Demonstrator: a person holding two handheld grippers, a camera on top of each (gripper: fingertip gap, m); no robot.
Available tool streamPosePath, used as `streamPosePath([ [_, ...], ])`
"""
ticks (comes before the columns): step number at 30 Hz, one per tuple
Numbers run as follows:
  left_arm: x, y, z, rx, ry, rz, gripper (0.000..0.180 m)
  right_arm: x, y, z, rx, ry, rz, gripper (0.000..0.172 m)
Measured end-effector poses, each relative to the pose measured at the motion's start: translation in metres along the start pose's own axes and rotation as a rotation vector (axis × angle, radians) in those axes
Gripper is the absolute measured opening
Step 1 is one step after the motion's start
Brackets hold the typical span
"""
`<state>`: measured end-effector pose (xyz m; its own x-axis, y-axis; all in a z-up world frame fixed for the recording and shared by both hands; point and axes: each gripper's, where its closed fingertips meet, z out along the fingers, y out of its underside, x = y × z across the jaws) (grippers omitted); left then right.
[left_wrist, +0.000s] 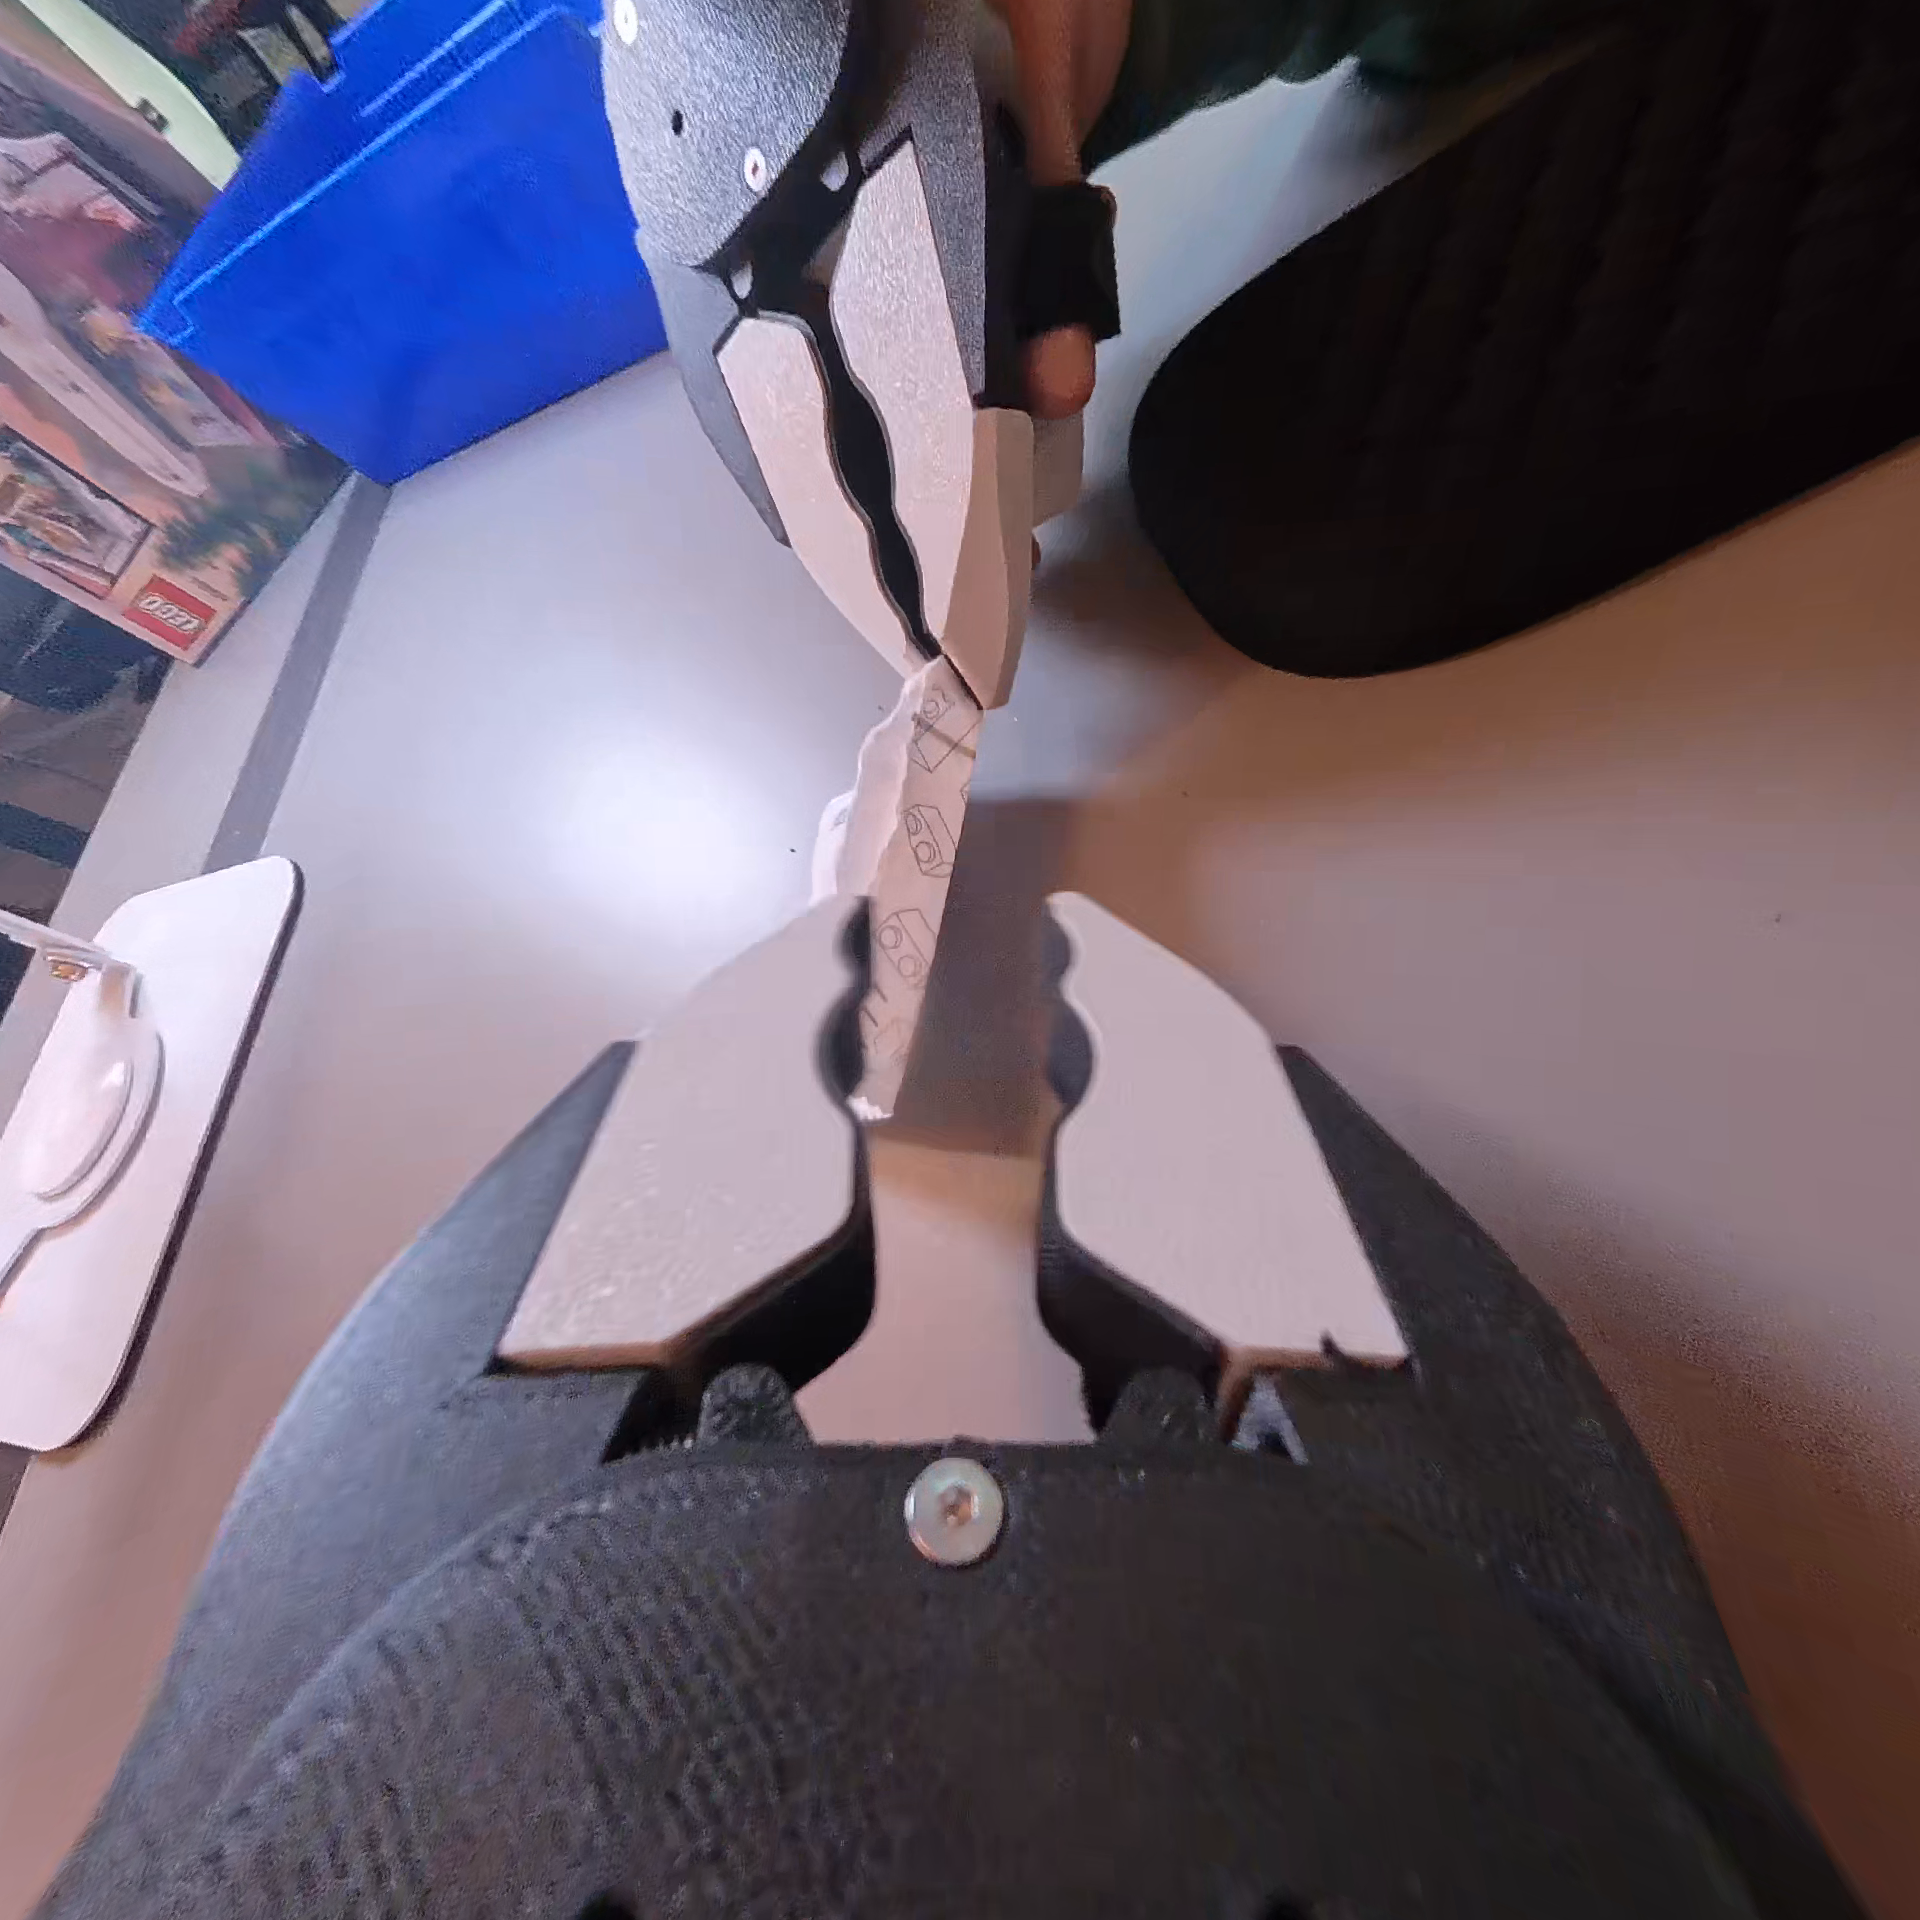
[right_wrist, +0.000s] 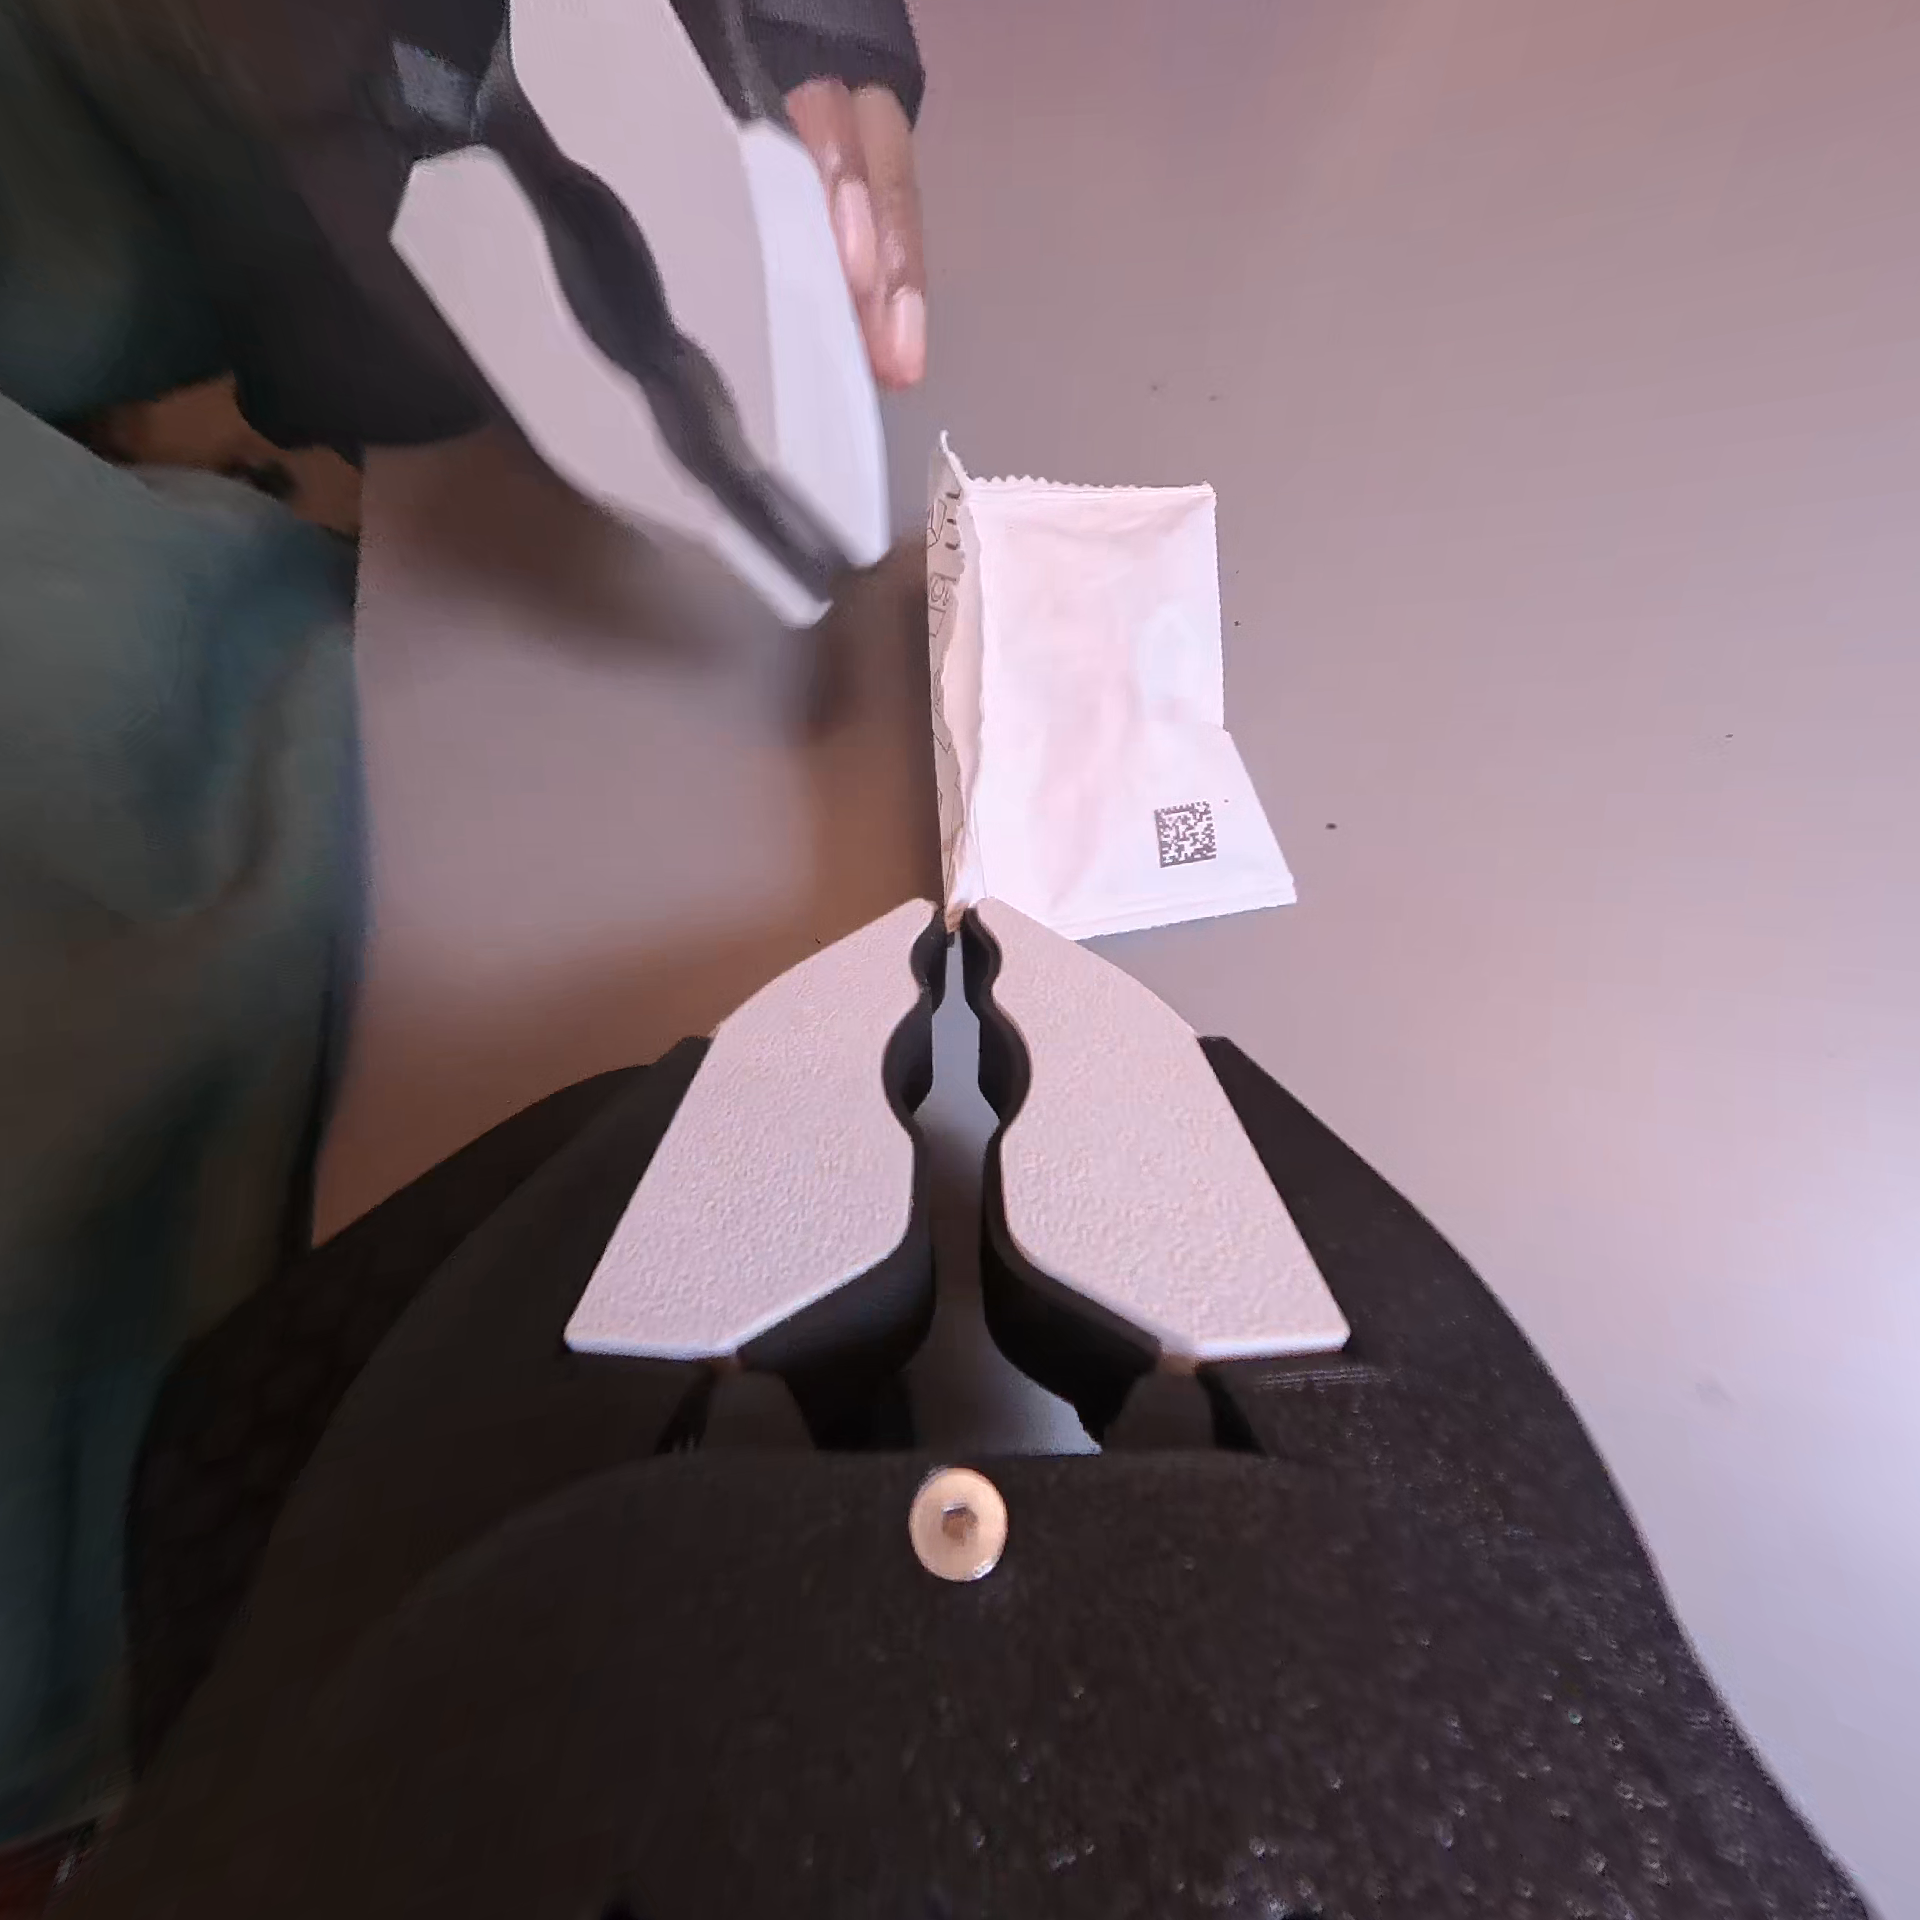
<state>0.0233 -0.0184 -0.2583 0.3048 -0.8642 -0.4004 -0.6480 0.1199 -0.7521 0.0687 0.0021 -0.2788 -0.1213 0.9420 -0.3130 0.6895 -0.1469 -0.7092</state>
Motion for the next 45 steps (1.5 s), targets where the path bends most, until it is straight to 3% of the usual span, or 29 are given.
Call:
streamPosePath([
  [2,-0.002,0.000,0.002,-0.021,-0.020,-0.003,0.049,-0.001,-0.002,-0.002,0.017,-0.019,0.023,0.002],
  [5,-0.010,-0.001,0.001,-0.026,-0.116,0.112,0.051,-0.004,-0.005,-0.004,0.042,-0.051,0.040,0.002],
  [10,-0.019,0.012,0.001,-0.132,-0.230,0.340,0.041,-0.015,-0.011,-0.006,0.078,-0.135,0.074,0.002],
  [12,-0.021,0.014,0.002,-0.152,-0.263,0.404,0.025,-0.018,-0.010,-0.006,0.072,-0.162,0.081,0.002],
  [16,-0.019,0.012,0.002,-0.141,-0.252,0.408,0.005,-0.019,-0.010,-0.007,0.082,-0.181,0.081,0.003],
  [18,-0.021,0.010,-0.002,-0.137,-0.246,0.370,0.001,-0.016,-0.016,-0.011,0.122,-0.132,-0.009,0.015],
  [21,-0.021,0.005,-0.008,-0.085,-0.169,0.182,0.001,-0.011,-0.039,-0.024,0.237,0.105,-0.315,0.044],
  [24,-0.013,0.000,-0.009,-0.037,-0.037,-0.009,0.001,-0.017,-0.050,-0.027,0.244,0.267,-0.540,0.050],
  [26,-0.006,-0.005,-0.009,0.002,0.049,-0.110,0.001,-0.017,-0.044,-0.017,0.186,0.295,-0.588,0.044],
  [28,-0.004,-0.006,-0.009,0.014,0.093,-0.176,0.001,-0.020,-0.039,-0.010,0.179,0.256,-0.604,0.002],
  [29,-0.002,-0.006,-0.010,0.024,0.114,-0.199,0.001,-0.023,-0.037,-0.009,0.184,0.216,-0.581,0.001],
  [32,0.000,-0.012,-0.014,0.086,0.153,-0.244,0.002,-0.027,-0.038,-0.011,0.206,0.115,-0.464,0.001],
  [35,-0.001,-0.014,-0.013,0.112,0.149,-0.257,0.026,-0.029,-0.045,-0.016,0.271,0.029,-0.343,0.000],
  [38,0.001,-0.015,-0.011,0.117,0.157,-0.277,0.003,-0.031,-0.048,-0.018,0.312,-0.055,-0.245,0.001],
  [42,0.004,-0.011,-0.009,0.086,0.251,-0.427,0.002,-0.023,-0.045,-0.015,0.291,-0.008,-0.245,0.003],
  [45,0.009,-0.006,-0.006,0.075,0.300,-0.482,0.001,-0.019,-0.040,-0.009,0.244,0.071,-0.318,0.021],
])
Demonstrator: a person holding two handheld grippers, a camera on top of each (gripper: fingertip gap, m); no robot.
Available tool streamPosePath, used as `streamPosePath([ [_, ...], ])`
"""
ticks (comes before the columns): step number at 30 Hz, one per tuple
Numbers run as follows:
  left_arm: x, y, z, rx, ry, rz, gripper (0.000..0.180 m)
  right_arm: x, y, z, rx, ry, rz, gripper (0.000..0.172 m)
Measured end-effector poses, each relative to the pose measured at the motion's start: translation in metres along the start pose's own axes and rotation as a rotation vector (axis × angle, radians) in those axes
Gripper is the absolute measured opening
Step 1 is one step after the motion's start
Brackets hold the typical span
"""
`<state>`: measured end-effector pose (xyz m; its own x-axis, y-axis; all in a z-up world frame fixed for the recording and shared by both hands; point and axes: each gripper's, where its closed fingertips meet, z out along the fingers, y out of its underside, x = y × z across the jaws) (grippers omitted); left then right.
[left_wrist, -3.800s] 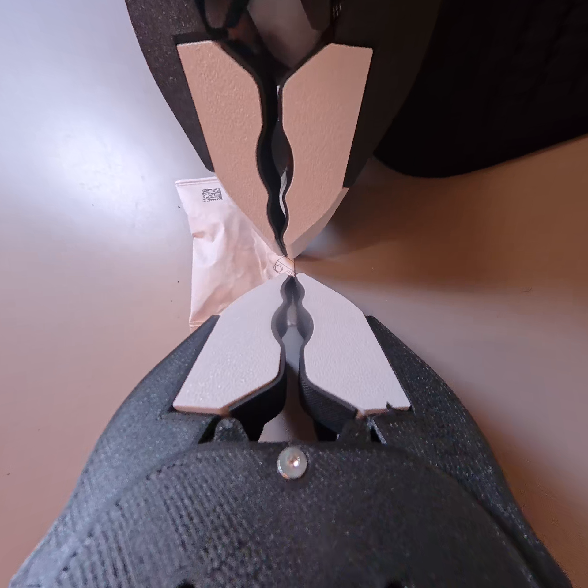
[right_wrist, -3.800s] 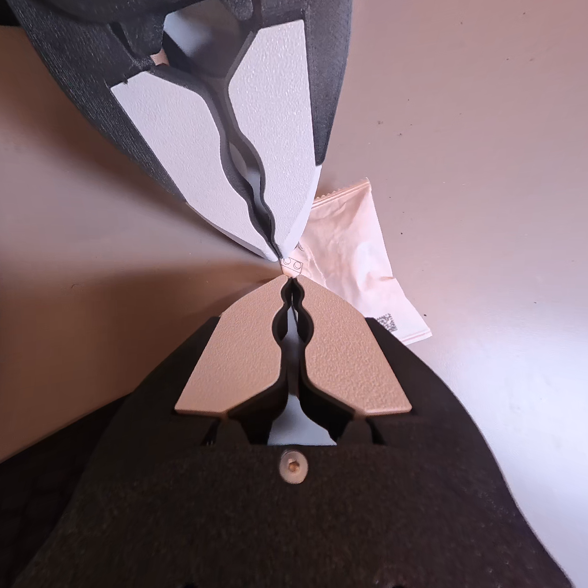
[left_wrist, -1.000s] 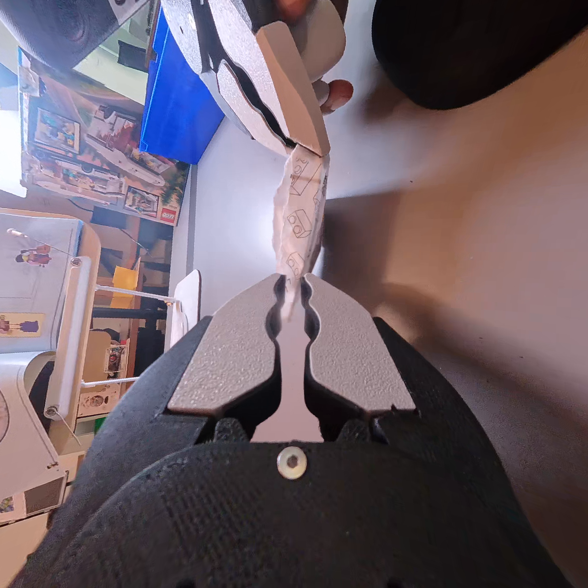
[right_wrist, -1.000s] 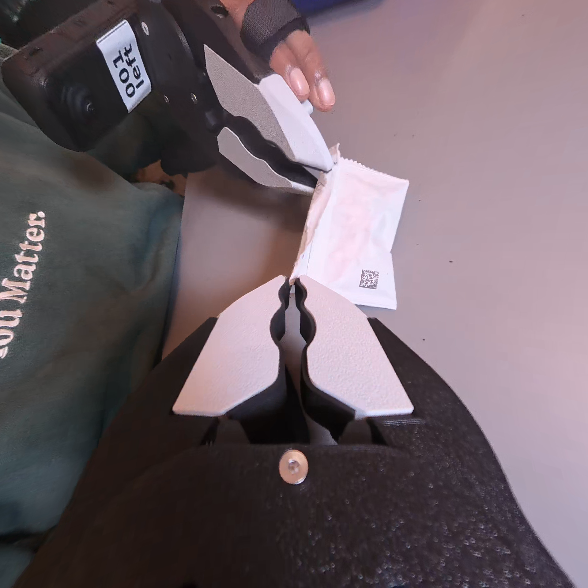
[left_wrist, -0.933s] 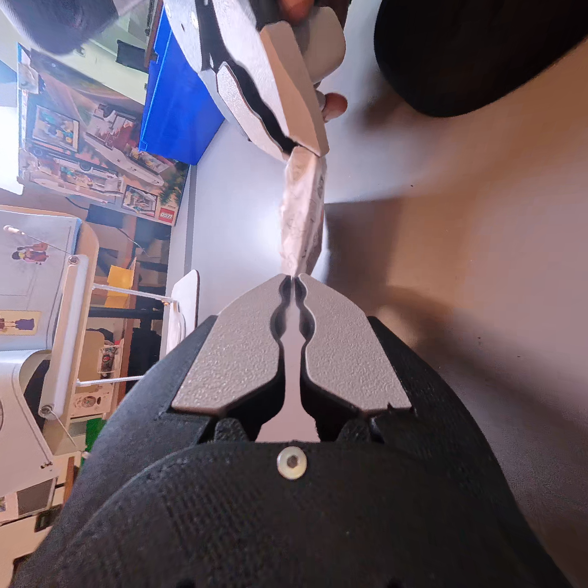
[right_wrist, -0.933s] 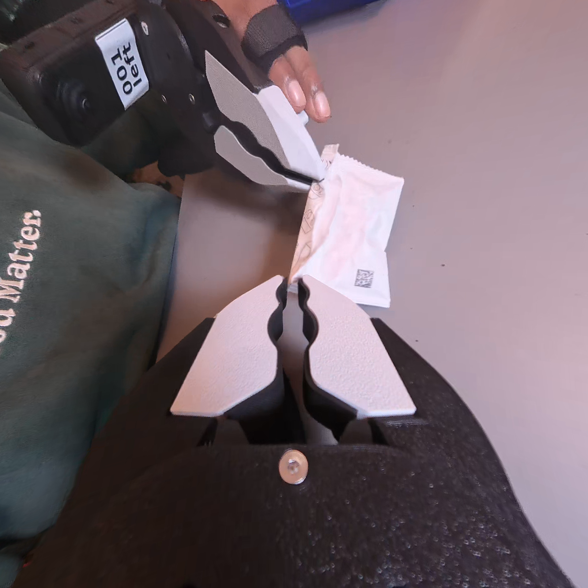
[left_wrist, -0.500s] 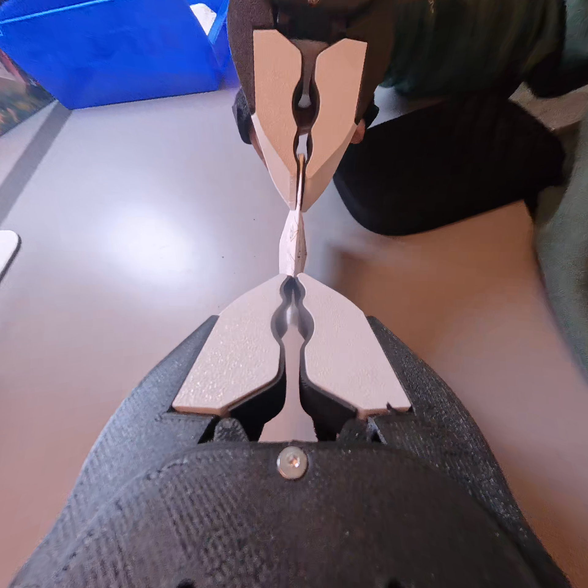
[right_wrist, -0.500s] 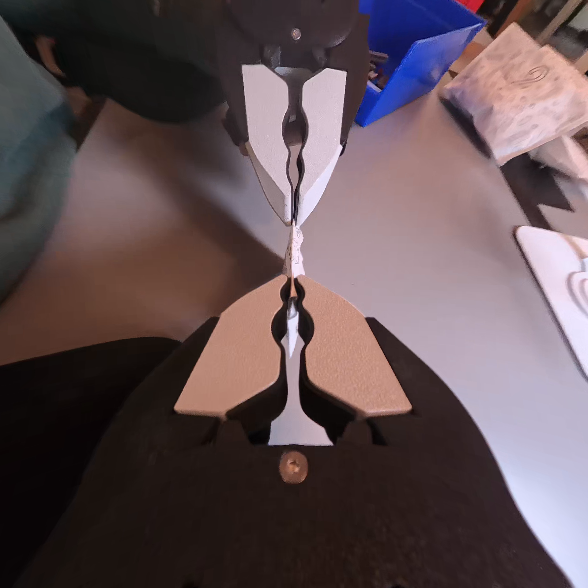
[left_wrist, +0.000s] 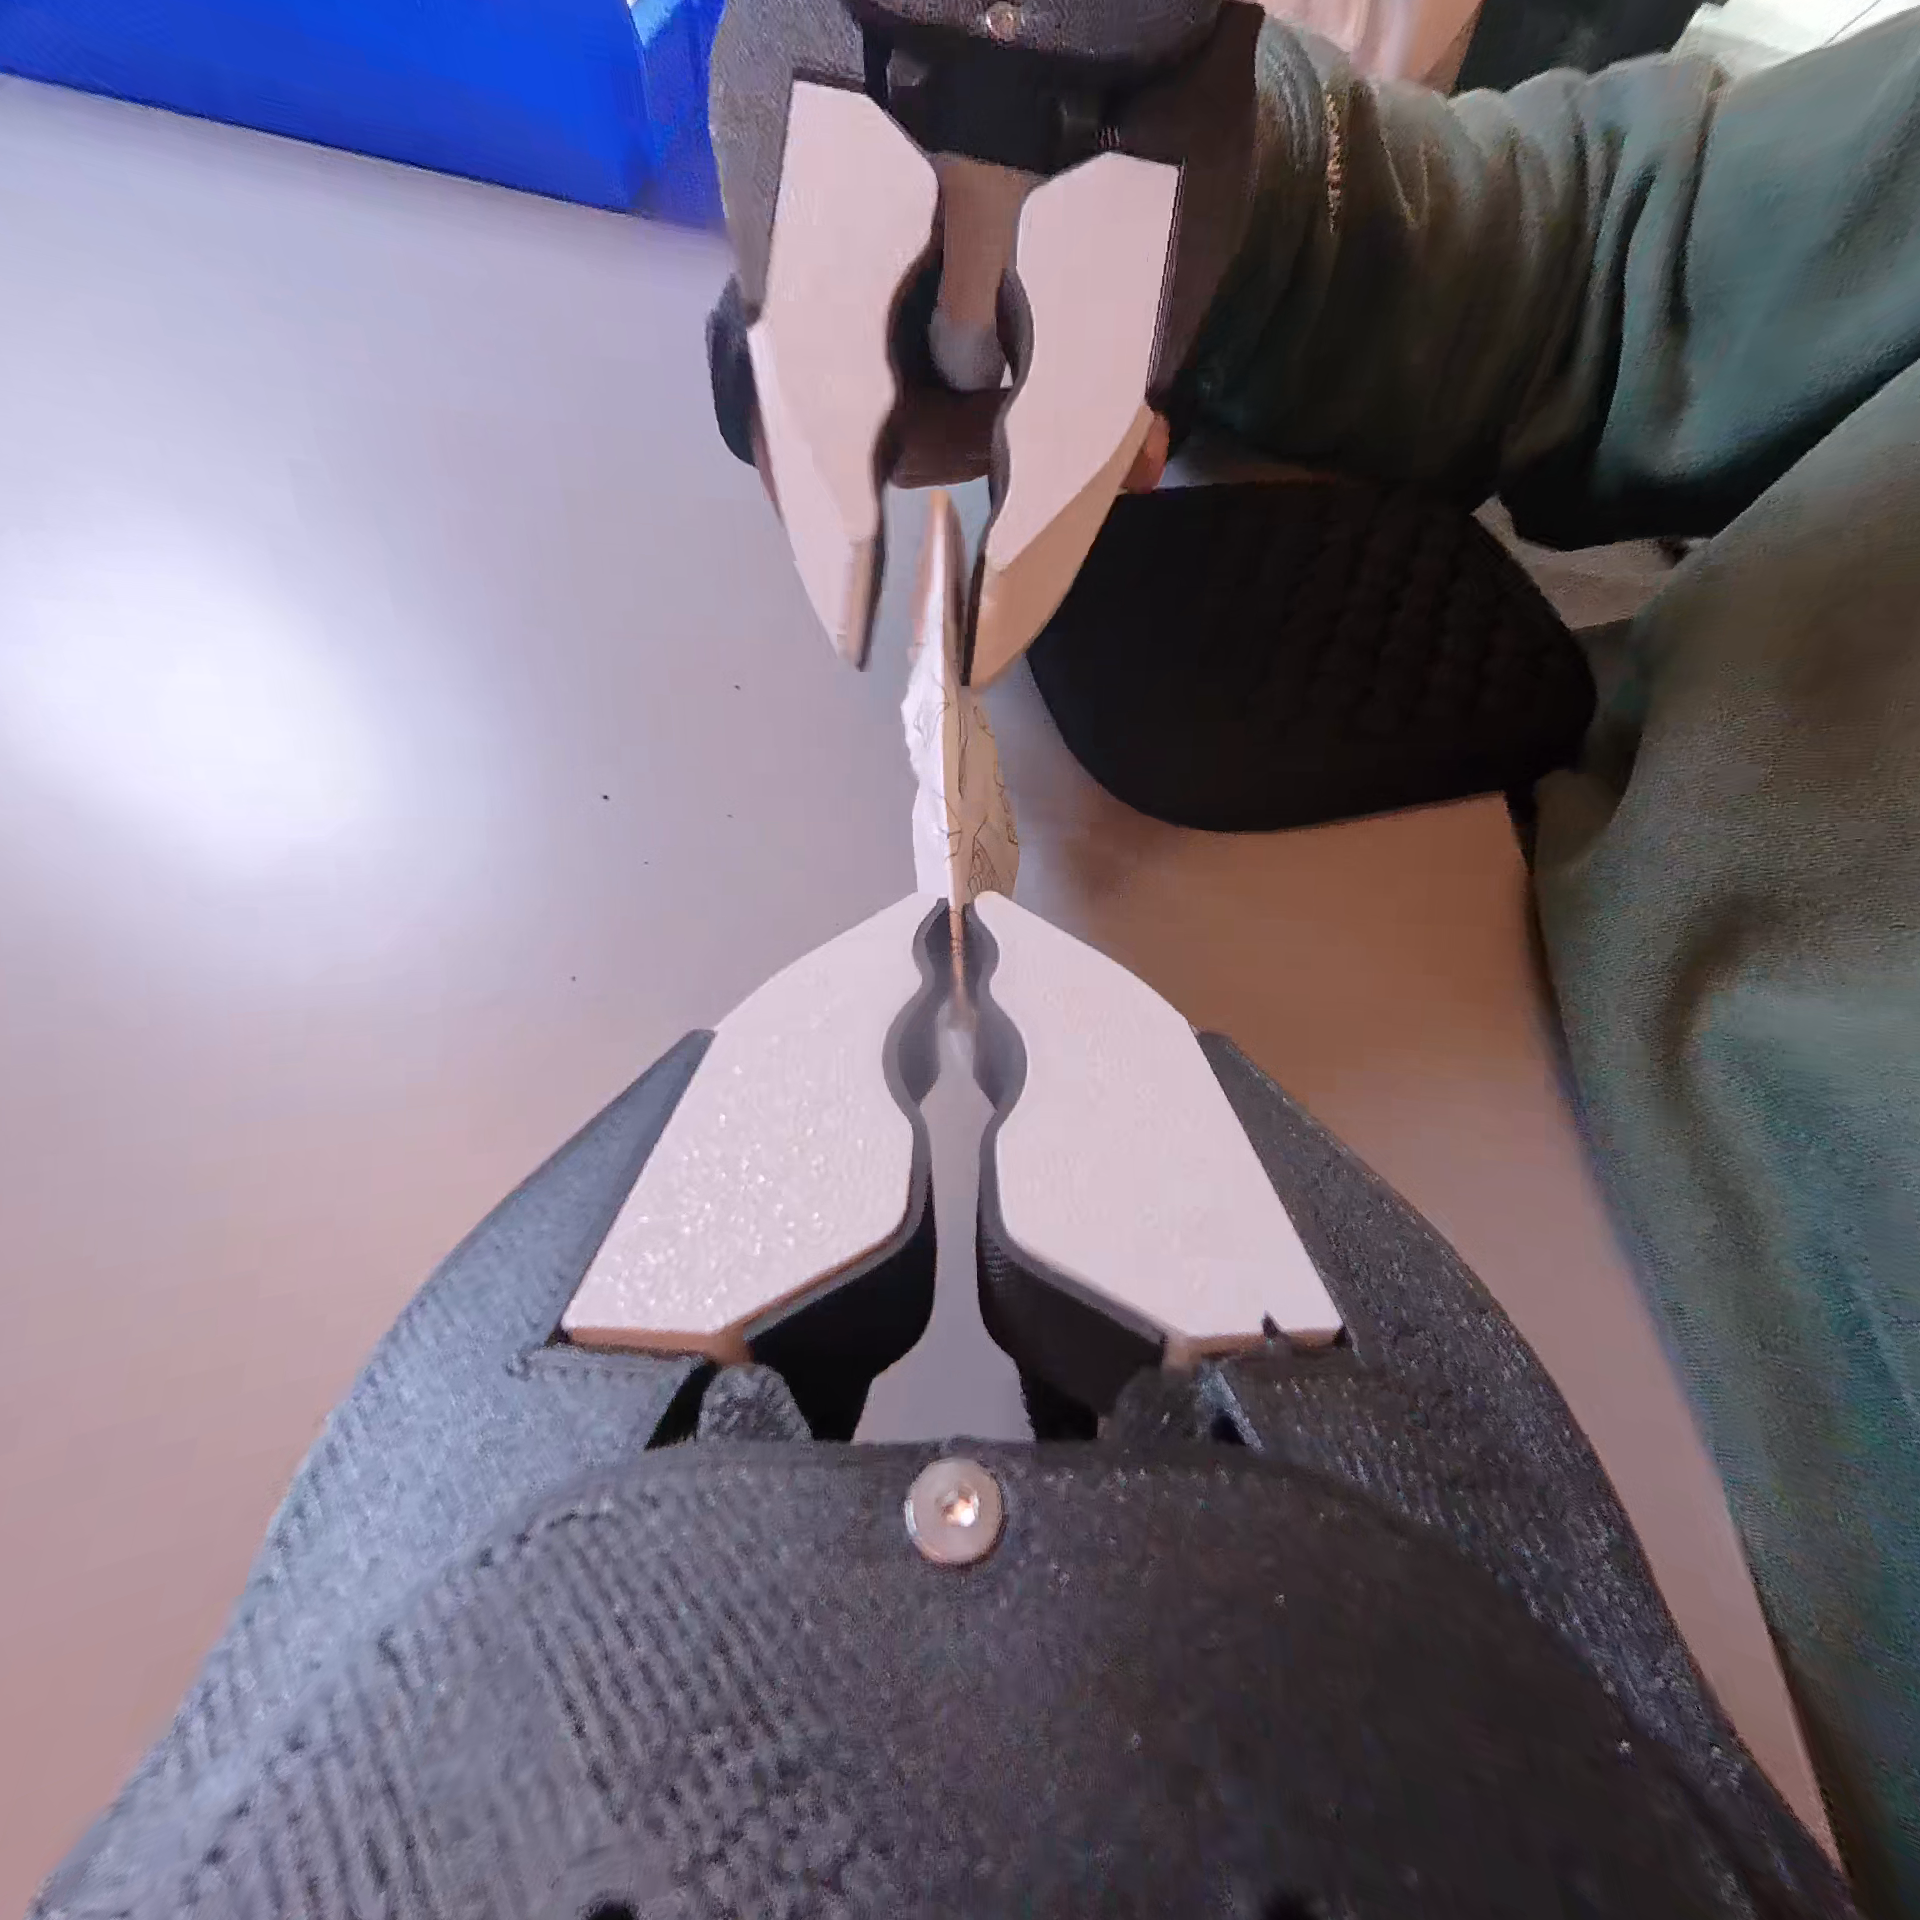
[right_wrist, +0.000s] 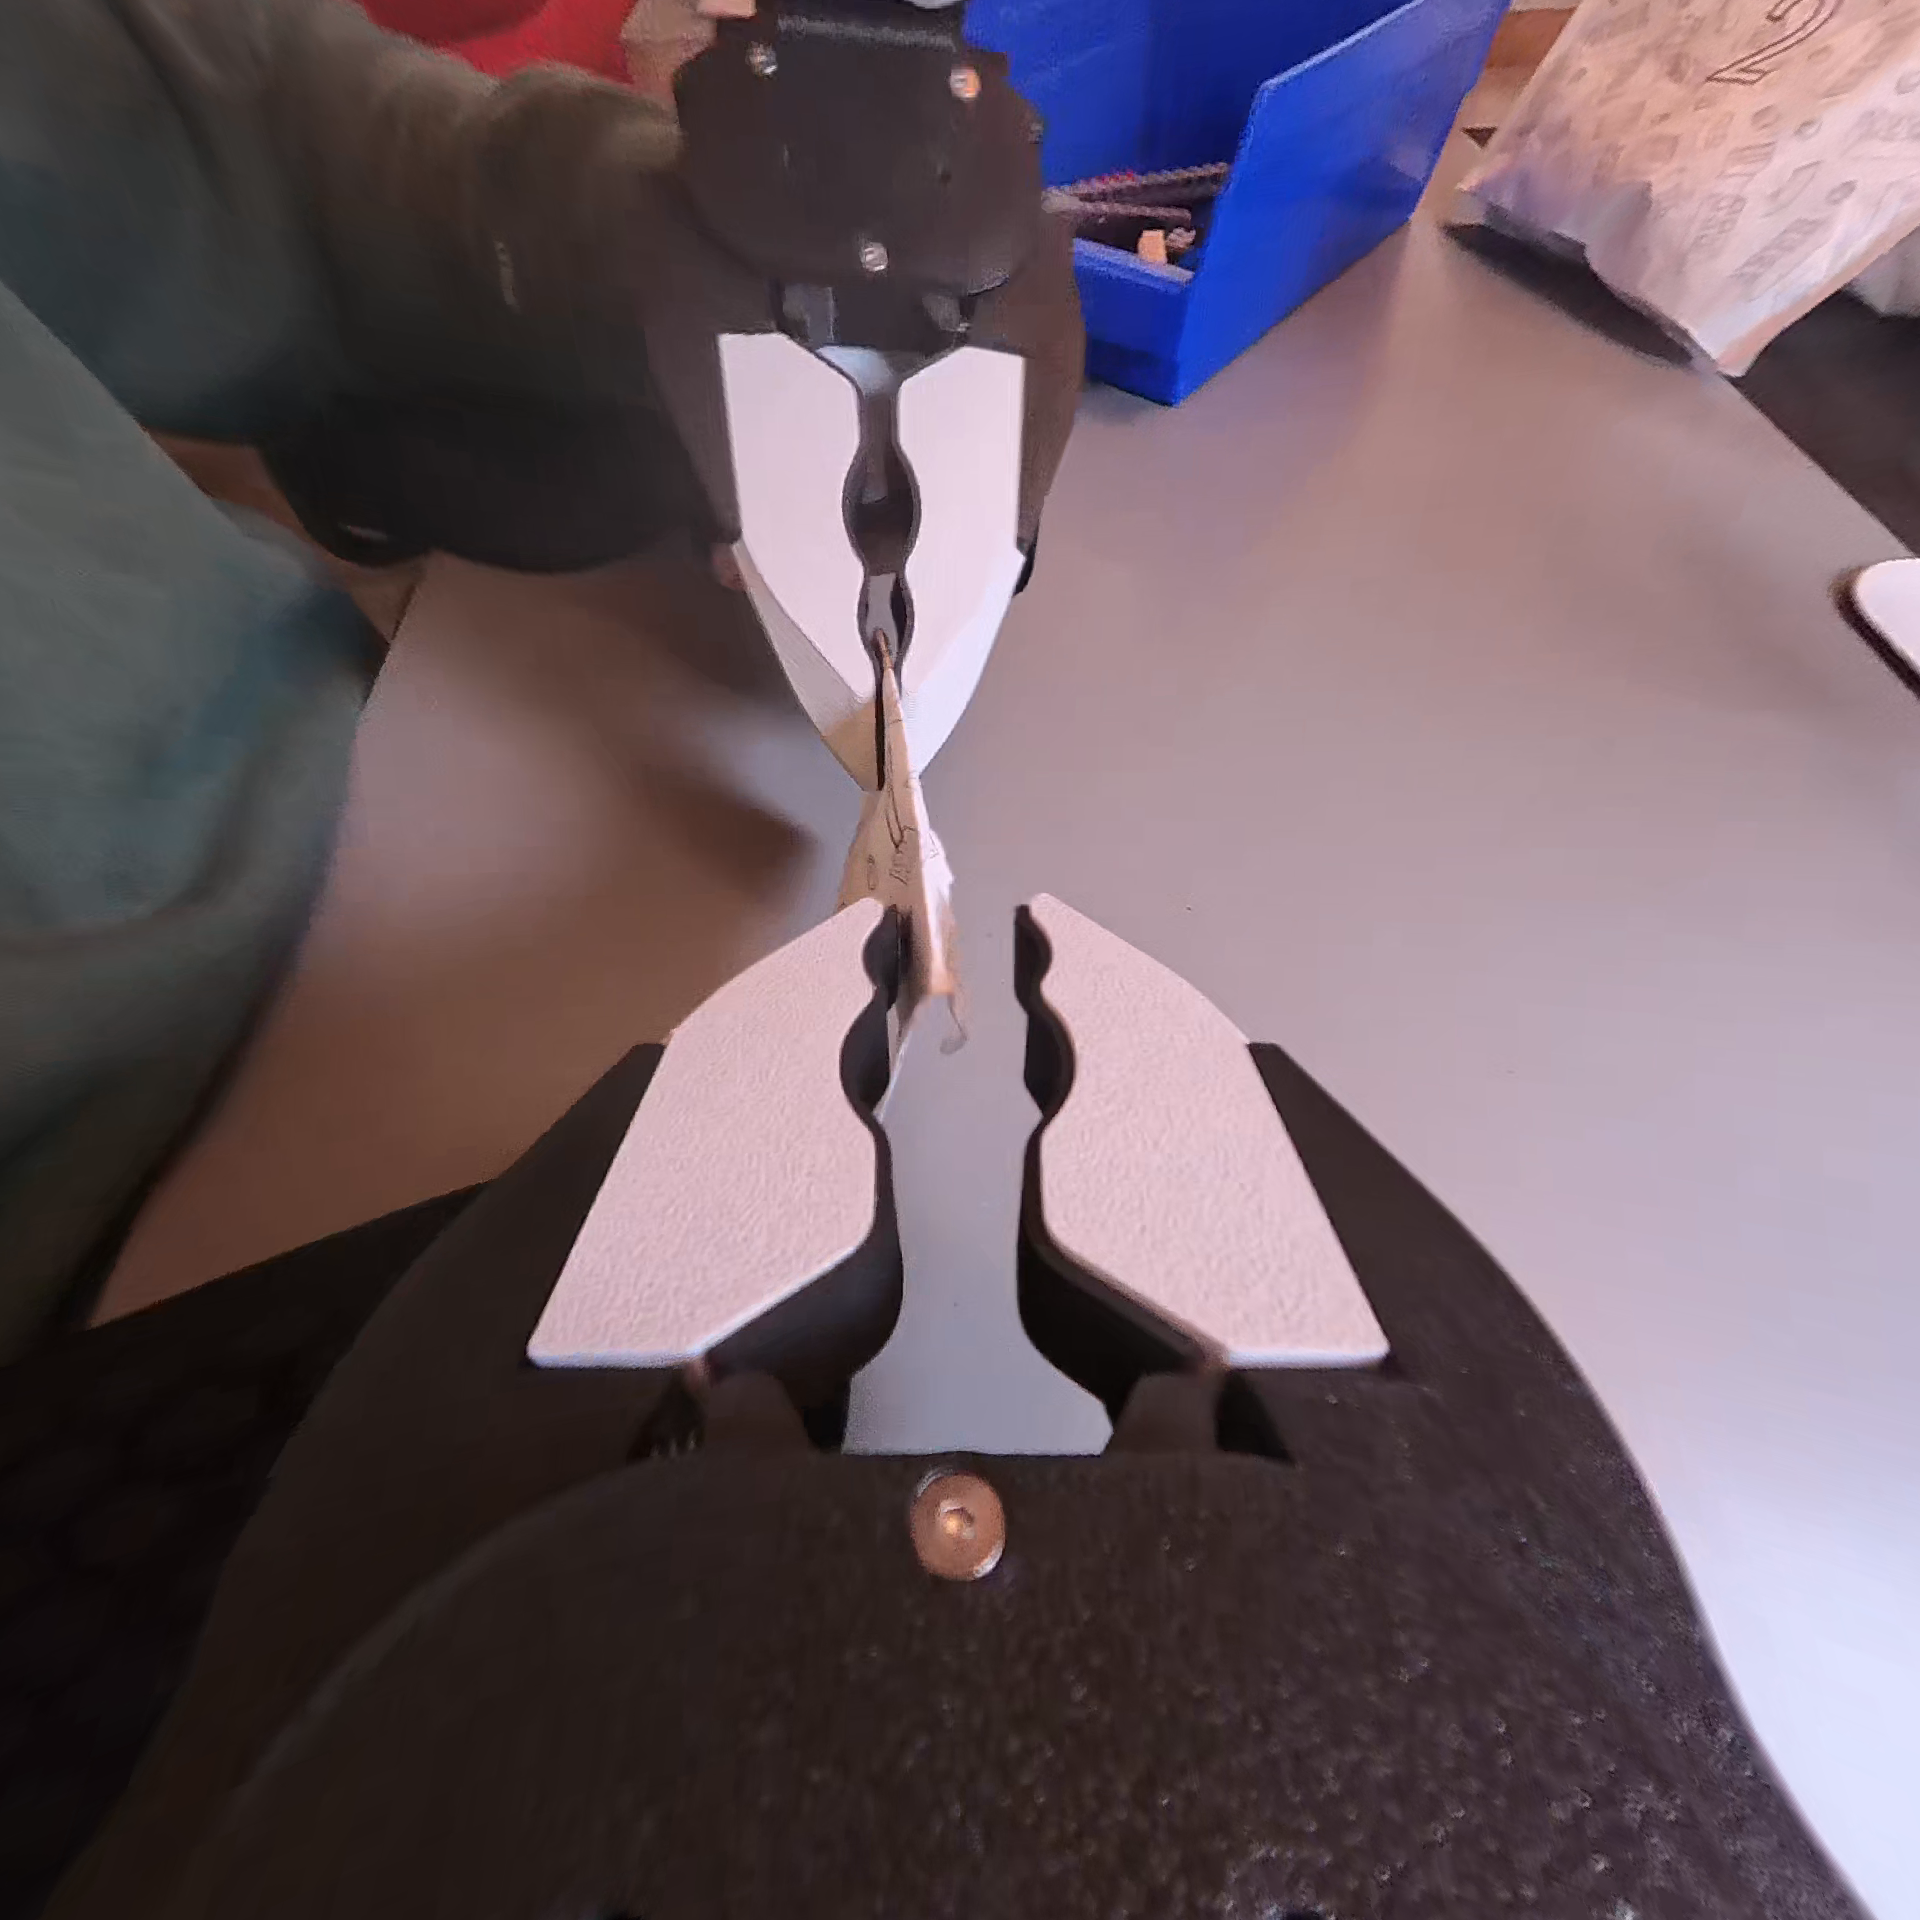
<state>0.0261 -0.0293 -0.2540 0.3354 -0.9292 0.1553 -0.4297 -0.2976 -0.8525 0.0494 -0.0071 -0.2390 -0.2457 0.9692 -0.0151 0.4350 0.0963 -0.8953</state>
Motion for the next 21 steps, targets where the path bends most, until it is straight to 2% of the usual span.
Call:
streamPosePath([
  [2,-0.004,-0.001,0.002,0.010,0.006,-0.061,0.002,0.000,0.000,0.001,-0.013,-0.003,0.025,0.001],
  [4,-0.021,-0.004,0.000,0.046,-0.057,-0.120,0.004,0.012,0.002,-0.001,-0.028,0.018,0.128,0.001],
  [5,-0.036,-0.006,-0.004,0.056,-0.141,-0.121,0.012,0.024,0.005,-0.006,-0.036,0.054,0.194,0.000],
  [6,-0.053,-0.005,-0.011,0.054,-0.240,-0.090,0.022,0.041,0.011,-0.012,-0.052,0.112,0.260,0.000],
  [7,-0.065,-0.007,-0.019,0.055,-0.323,-0.046,0.023,0.061,0.018,-0.020,-0.064,0.186,0.326,0.000],
  [9,-0.072,-0.016,-0.034,0.092,-0.388,0.003,0.019,0.105,0.035,-0.040,-0.101,0.342,0.444,0.000],
  [11,-0.074,-0.027,-0.048,0.141,-0.429,0.021,0.016,0.149,0.056,-0.065,-0.189,0.529,0.481,0.001],
  [15,-0.083,-0.044,-0.090,0.178,-0.569,0.075,0.013,0.213,0.090,-0.106,-0.404,0.835,0.444,0.008],
  [18,-0.092,-0.056,-0.139,0.251,-0.666,0.045,0.012,0.238,0.108,-0.126,-0.552,1.008,0.351,0.023],
  [20,-0.098,-0.059,-0.175,0.304,-0.724,0.001,0.012,0.245,0.103,-0.137,-0.583,1.121,0.226,0.037],
  [21,-0.101,-0.059,-0.192,0.330,-0.753,-0.018,0.011,0.243,0.095,-0.139,-0.567,1.150,0.164,0.038],
])
